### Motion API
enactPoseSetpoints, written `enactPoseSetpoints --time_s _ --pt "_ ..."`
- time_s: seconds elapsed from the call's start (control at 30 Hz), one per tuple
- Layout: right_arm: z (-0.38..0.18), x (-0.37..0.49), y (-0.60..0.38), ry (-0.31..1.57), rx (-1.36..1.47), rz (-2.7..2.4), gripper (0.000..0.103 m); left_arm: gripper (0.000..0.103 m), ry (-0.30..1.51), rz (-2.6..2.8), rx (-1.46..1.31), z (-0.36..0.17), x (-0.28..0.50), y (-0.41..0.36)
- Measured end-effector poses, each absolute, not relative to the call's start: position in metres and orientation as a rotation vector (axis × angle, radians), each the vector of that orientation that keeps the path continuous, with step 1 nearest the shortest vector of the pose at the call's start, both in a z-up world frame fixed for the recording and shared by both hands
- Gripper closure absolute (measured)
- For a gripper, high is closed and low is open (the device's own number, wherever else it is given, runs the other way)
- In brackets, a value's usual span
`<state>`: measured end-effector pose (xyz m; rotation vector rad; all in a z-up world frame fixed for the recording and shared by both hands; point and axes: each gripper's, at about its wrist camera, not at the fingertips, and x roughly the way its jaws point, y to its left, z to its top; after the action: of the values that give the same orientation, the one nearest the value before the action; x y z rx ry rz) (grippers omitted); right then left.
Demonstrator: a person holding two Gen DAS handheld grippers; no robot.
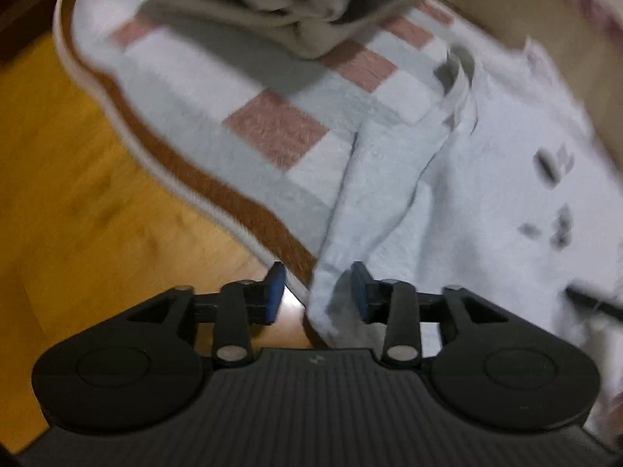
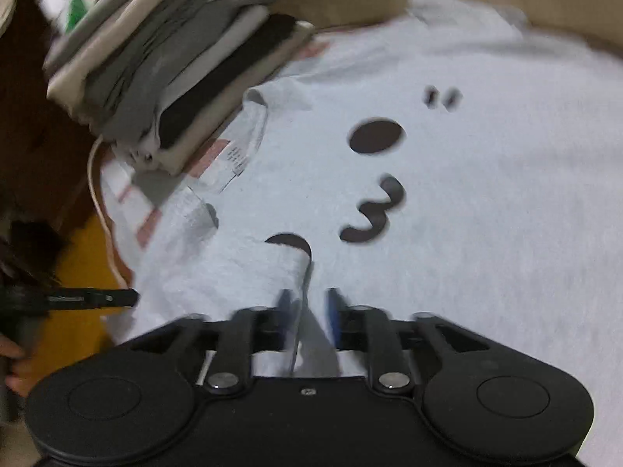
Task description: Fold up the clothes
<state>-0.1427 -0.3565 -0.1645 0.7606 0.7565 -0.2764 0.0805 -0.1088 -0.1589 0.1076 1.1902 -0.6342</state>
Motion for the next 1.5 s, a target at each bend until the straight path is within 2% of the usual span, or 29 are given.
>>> enactPoseSetpoints --time_s 0.03,0.1,0.23,0.3,0.37,0.4,0.43,0.47,0.5,0.53,0.57,0.67,0.77,0.87,0.93,0.97,1.0,1.07,1.13,1.17,1.2,1.37,1.43,1.5 --pt "-0.162 -0.151 -0.361 0.774 0.802 -0.248 0.060 0.052 1.231 -0.641 0.045 -0.158 0.081 -0.100" --pt "-0.165 -0.162 -0.365 0.826 0.899 -0.156 0.051 0.050 1.274 -0.648 0.000 -0.160 0.075 -0.092" --pt "-0.172 -0.191 -0.362 0.883 1.067 0.027 0.050 0.046 1.291 -0.668 0.068 -0.166 0.065 -0.103" --pt "-0.173 -0.198 -0.354 0.899 1.037 0.039 0.048 0.039 1.281 -0.678 0.136 -0.170 0.063 -0.116" --pt "-0.177 -0.201 -0.344 0.922 0.972 0.039 0.047 0.041 1.250 -0.684 0.180 -0.171 0.060 -0.125" --pt "-0.179 -0.201 -0.340 0.927 0.949 0.046 0.048 0.068 1.228 -0.696 0.200 -0.170 0.057 -0.128" --pt "-0.181 -0.199 -0.339 0.911 0.956 0.064 0.047 0.085 1.208 -0.702 0.229 -0.168 0.055 -0.128" --pt "-0.182 -0.198 -0.337 0.895 0.962 0.082 0.049 0.095 1.185 -0.712 0.244 -0.164 0.053 -0.126" --pt "-0.184 -0.196 -0.335 0.885 0.970 0.105 0.071 0.095 1.177 -0.711 0.228 -0.159 0.053 -0.121" --pt "-0.186 -0.191 -0.333 0.896 0.984 0.149 0.088 0.095 1.170 -0.711 0.210 -0.154 0.053 -0.116" --pt "-0.188 -0.189 -0.332 0.905 1.005 0.193 0.095 0.095 1.157 -0.698 0.208 -0.151 0.054 -0.112" --pt "-0.190 -0.188 -0.334 0.917 1.044 0.246 0.095 0.095 1.171 -0.698 0.213 -0.152 0.057 -0.110" --pt "-0.197 -0.188 -0.341 0.933 1.133 0.268 0.095 0.093 1.170 -0.673 0.258 -0.153 0.054 -0.110" --pt "-0.199 -0.183 -0.338 0.933 1.155 0.245 0.092 0.086 1.161 -0.625 0.286 -0.152 0.056 -0.106" --pt "-0.194 -0.180 -0.330 0.925 1.103 0.248 0.078 0.086 1.155 -0.593 0.305 -0.152 0.057 -0.104" --pt "-0.192 -0.178 -0.326 0.920 1.082 0.250 0.065 0.086 1.152 -0.577 0.314 -0.151 0.058 -0.103" --pt "-0.191 -0.175 -0.324 0.913 1.076 0.253 0.057 0.086 1.160 -0.577 0.279 -0.151 0.061 -0.099" --pt "-0.188 -0.171 -0.319 0.899 1.063 0.258 0.049 0.086 1.174 -0.577 0.214 -0.149 0.067 -0.092" --pt "-0.186 -0.166 -0.315 0.886 1.050 0.264 0.049 0.086 1.151 -0.583 0.184 -0.144 0.067 -0.090" --pt "-0.185 -0.164 -0.313 0.879 1.044 0.267 0.053 0.087 1.133 -0.590 0.171 -0.141 0.067 -0.089" --pt "-0.184 -0.161 -0.310 0.872 1.037 0.269 0.066 0.086 1.115 -0.598 0.159 -0.137 0.066 -0.088" --pt "-0.178 -0.151 -0.300 0.837 1.011 0.283 0.071 0.085 1.019 -0.698 0.074 -0.121 0.061 -0.092" --pt "-0.180 -0.158 -0.300 0.822 1.047 0.285 0.071 0.077 0.983 -0.747 0.107 -0.119 0.057 -0.102" --pt "-0.186 -0.162 -0.301 0.838 1.080 0.266 0.070 0.055 0.975 -0.817 0.156 -0.121 0.051 -0.114"
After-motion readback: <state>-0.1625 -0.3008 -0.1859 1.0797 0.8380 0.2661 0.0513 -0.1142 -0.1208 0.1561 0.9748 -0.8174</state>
